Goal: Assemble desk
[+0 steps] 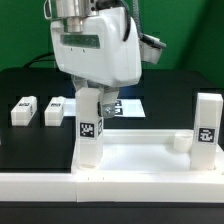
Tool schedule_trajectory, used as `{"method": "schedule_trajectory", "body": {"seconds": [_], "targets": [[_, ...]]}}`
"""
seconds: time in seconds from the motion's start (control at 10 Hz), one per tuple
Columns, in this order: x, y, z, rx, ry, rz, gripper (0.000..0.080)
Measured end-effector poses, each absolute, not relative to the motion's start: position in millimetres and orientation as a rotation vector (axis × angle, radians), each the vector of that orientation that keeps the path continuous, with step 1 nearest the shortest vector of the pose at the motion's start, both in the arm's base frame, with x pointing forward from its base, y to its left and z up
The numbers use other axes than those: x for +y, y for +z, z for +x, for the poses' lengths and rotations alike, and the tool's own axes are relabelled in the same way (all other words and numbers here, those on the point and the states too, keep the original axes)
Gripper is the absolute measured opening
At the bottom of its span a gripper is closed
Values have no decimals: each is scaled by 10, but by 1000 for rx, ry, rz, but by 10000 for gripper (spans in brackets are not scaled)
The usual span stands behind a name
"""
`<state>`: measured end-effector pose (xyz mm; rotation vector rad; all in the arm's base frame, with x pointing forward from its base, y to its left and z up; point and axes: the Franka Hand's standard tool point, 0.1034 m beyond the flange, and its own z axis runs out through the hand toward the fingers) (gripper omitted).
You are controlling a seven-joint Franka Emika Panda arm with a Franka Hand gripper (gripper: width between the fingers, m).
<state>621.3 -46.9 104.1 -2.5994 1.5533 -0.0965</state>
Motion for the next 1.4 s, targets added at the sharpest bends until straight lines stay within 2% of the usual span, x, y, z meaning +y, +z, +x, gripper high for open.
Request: {"method": "schedule_trajectory", "body": {"seconds": [0.2, 0.4, 0.6, 0.7, 0.8, 0.9, 1.0, 1.2, 1.4], "targets": [[-481, 1046, 6218, 1293, -114, -2761, 648], [-435, 1093, 6288, 816, -151, -2970, 649], [-442, 1093, 6290, 764, -154, -2984, 649], [-442, 1093, 6290, 791, -153, -2977, 543], [-442, 1093, 6290, 803, -153, -2973, 543], [-440, 1091, 6290, 899, -149, -2941, 353], [-465, 1083, 6278, 1053, -142, -2888, 294], [-456, 1071, 6274, 1264, -126, -2794, 294], [-403, 1062, 6329, 1808, -52, -2462, 293]]}}
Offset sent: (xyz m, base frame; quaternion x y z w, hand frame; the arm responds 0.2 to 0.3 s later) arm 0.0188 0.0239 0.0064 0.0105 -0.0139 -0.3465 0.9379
